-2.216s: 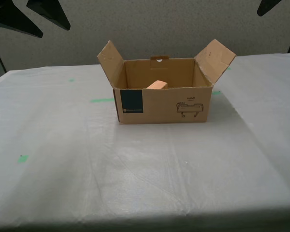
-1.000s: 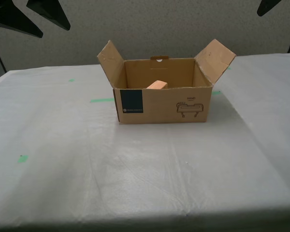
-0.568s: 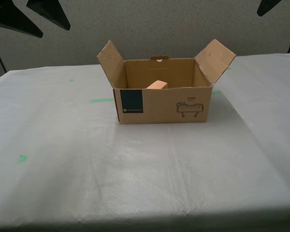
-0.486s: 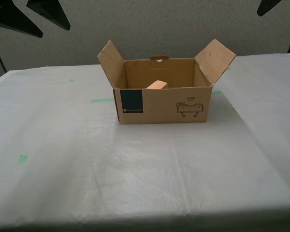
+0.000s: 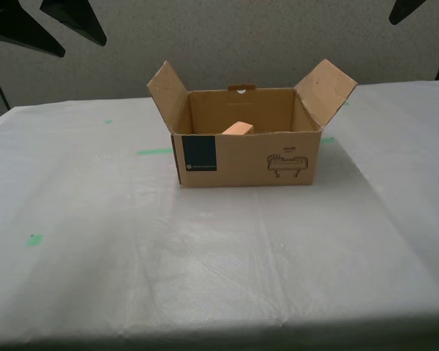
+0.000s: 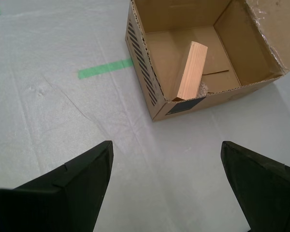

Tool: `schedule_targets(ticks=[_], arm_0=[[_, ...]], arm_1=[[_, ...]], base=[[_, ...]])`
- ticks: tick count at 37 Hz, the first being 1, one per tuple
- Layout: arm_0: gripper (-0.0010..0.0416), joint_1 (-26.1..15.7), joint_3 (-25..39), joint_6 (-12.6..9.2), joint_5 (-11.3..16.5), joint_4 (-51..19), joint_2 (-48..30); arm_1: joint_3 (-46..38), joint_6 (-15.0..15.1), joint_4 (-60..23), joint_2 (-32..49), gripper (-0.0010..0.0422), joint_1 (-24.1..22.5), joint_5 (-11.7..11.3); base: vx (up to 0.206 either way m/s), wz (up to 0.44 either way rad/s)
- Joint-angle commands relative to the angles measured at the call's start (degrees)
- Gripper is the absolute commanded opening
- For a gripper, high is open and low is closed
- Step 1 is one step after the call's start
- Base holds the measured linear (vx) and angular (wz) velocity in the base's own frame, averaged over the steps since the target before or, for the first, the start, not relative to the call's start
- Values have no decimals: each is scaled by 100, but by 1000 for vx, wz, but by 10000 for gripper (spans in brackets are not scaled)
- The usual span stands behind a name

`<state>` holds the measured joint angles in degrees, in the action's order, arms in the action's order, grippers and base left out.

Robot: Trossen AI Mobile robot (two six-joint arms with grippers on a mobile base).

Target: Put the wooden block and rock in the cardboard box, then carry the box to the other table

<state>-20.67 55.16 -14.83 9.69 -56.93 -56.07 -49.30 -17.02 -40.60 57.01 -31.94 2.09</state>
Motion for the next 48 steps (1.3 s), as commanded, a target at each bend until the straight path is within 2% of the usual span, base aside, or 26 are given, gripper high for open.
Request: schedule_targets(ticks=[1,48], arm_0=[[398,-2,7,-22,-15,4,2],[398,-2,7,-22,-15,4,2]], arm_1=[[-9,2,2,0,302,2,9],[-7,2,2,0,302,0,9]], base=[[0,0],[0,0]])
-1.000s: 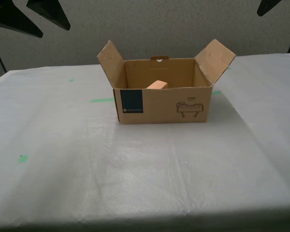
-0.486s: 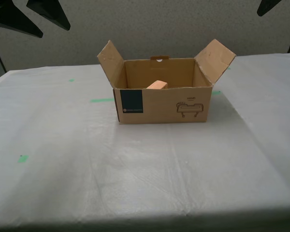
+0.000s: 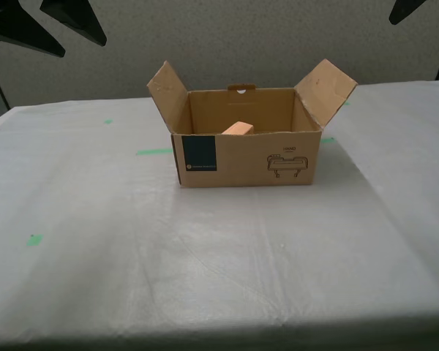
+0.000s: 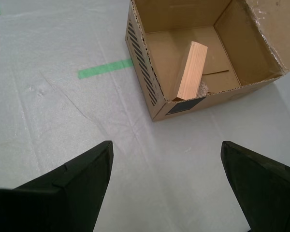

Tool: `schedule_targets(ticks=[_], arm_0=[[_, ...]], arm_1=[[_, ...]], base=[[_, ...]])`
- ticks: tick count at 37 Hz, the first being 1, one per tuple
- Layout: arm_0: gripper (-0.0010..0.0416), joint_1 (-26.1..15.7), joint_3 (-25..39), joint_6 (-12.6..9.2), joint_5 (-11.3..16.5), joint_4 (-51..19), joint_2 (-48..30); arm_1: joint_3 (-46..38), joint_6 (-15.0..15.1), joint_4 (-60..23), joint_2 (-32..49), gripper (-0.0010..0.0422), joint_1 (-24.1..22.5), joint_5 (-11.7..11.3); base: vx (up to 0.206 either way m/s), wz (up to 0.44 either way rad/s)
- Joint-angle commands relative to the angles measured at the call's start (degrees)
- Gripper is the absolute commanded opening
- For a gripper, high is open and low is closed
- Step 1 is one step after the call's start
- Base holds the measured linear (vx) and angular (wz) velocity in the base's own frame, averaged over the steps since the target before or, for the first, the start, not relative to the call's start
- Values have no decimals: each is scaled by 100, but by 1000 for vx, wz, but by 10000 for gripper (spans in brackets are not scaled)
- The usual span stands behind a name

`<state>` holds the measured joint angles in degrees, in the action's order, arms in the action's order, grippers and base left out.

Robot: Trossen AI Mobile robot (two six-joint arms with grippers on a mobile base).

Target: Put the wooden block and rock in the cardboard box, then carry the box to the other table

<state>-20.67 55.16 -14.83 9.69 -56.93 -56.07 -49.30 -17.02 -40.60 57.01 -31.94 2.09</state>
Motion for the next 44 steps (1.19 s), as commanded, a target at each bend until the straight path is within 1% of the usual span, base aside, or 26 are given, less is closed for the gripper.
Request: schedule_targets(ticks=[1,44], arm_0=[[399,-2,7,-22,-15,4,2],[399,-2,7,-22,-15,4,2]], arm_1=[[-9,2,2,0,302,0,9],[-9,2,0,0,302,0,9]], base=[[0,0],[0,0]])
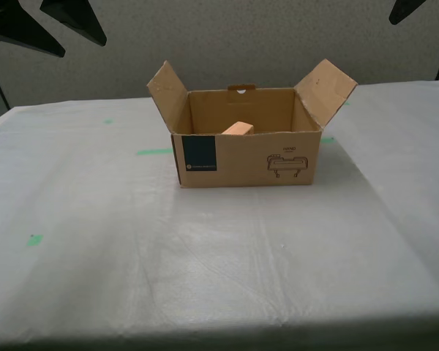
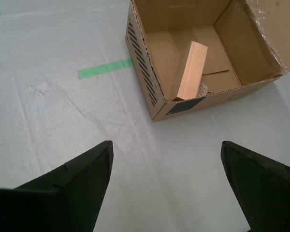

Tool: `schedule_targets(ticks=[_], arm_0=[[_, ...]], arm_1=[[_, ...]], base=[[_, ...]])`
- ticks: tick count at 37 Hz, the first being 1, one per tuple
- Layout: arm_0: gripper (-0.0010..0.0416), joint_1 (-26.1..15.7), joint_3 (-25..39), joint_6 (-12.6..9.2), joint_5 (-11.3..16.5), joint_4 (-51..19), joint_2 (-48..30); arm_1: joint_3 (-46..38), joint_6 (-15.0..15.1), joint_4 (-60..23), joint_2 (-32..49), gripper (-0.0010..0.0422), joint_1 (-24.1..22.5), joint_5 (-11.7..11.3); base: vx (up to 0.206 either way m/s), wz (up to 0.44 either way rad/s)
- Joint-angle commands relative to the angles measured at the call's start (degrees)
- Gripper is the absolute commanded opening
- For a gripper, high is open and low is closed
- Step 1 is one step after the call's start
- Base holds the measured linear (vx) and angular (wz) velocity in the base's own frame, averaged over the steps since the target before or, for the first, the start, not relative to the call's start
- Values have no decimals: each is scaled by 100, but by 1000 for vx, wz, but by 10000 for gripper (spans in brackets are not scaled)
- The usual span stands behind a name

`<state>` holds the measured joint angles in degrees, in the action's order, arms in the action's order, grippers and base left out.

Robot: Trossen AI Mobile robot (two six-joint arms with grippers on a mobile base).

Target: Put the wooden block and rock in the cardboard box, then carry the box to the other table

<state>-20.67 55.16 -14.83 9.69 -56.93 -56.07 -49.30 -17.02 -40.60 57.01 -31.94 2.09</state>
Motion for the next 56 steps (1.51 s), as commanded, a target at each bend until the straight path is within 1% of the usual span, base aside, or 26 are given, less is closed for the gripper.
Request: schedule_targets(ticks=[1,56], arm_0=[[399,-2,7,-22,-15,4,2],[399,-2,7,-22,-15,4,2]], arm_1=[[-9,2,0,0,302,0,9],[-9,2,0,0,302,2,9]], base=[[0,0],[0,0]])
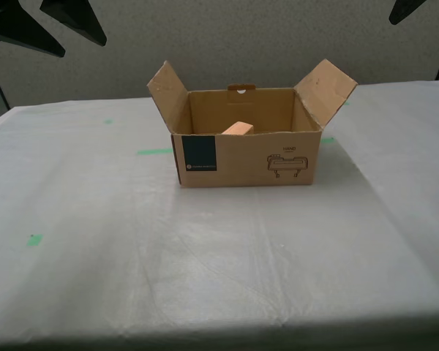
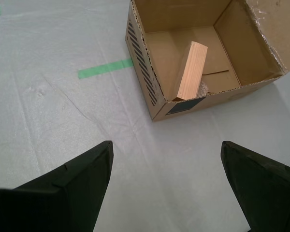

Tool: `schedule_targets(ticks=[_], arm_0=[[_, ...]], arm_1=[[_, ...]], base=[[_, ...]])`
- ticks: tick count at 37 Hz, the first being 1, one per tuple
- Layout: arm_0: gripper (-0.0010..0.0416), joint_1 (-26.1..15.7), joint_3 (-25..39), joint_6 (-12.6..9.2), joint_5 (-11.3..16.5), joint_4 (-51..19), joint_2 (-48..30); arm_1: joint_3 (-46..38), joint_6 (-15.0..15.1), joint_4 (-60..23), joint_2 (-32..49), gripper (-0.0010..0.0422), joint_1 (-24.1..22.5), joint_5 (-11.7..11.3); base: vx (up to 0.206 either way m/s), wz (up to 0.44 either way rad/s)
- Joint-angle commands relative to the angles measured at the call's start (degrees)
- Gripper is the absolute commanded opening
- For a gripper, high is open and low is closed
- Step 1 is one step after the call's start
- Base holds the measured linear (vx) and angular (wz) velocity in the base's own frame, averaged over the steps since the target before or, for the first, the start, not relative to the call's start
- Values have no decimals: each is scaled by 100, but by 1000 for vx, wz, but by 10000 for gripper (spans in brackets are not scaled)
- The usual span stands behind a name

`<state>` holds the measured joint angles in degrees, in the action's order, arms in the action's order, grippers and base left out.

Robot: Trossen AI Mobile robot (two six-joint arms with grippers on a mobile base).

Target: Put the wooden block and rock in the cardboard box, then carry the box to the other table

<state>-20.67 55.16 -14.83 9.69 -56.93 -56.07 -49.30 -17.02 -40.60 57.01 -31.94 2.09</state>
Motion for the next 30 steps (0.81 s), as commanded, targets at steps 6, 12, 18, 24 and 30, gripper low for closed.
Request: schedule_targets(ticks=[6,12,18,24,30], arm_0=[[398,-2,7,-22,-15,4,2],[399,-2,7,-22,-15,4,2],[399,-2,7,-24,-15,4,2],[399,-2,7,-22,-15,4,2],[399,-2,7,-22,-15,4,2]], arm_1=[[-9,2,2,0,302,0,9],[-9,2,2,0,302,0,9],[-9,2,2,0,302,0,9],[-9,2,2,0,302,0,9],[-9,2,0,0,302,0,9]], base=[[0,0],[0,0],[0,0],[0,0],[0,0]])
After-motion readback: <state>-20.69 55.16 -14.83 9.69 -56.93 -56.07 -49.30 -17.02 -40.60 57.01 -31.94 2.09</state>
